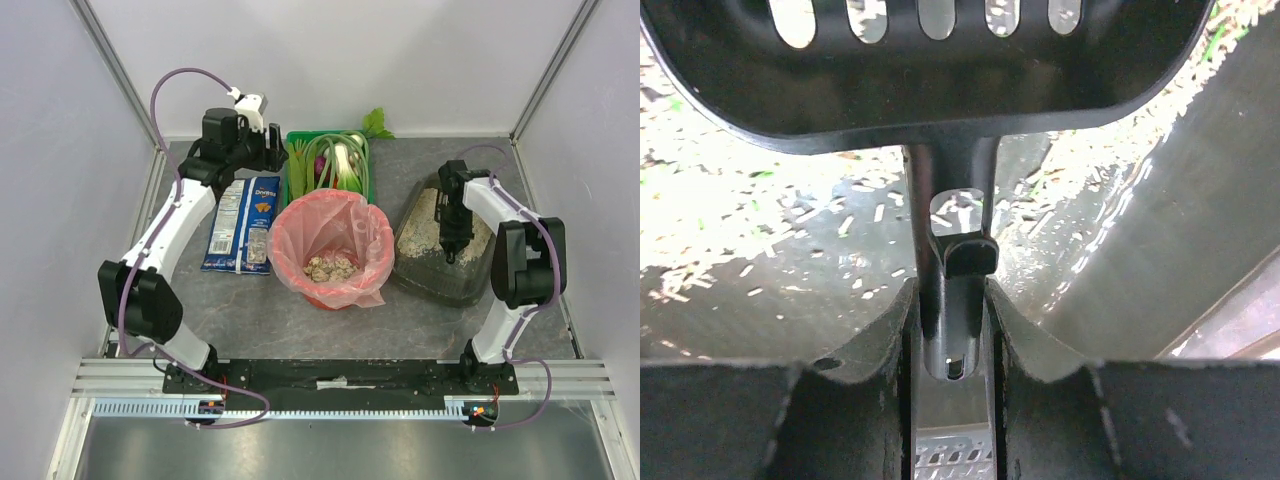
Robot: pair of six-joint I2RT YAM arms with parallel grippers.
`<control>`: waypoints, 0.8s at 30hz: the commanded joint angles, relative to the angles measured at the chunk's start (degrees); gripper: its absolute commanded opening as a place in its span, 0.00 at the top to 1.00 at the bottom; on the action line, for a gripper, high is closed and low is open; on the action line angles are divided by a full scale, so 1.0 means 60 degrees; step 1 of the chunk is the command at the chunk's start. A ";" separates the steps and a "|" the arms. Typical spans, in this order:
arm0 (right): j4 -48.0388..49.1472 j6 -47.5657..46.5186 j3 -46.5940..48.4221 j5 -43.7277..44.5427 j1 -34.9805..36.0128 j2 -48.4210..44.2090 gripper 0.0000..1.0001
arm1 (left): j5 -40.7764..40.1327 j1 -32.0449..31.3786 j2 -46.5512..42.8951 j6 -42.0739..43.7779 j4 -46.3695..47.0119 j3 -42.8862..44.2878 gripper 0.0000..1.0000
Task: Clean the litter box
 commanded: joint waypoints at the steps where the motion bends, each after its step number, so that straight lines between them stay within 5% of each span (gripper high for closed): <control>1: 0.0393 -0.0312 0.0318 -0.0138 0.0436 -0.0659 1.00 | -0.0171 0.0040 -0.0664 0.0355 -0.0143 -0.0298 0.25; 15: -0.0443 -0.0897 -0.0898 -0.0987 0.0628 -0.2328 1.00 | 0.0416 0.0054 -0.2026 0.0281 -0.0788 -0.1367 0.24; 24: -0.0898 -0.1176 -0.1717 -0.0550 0.0979 -0.4071 1.00 | 0.0867 0.0040 -0.3096 -0.1212 0.0193 -0.3140 0.25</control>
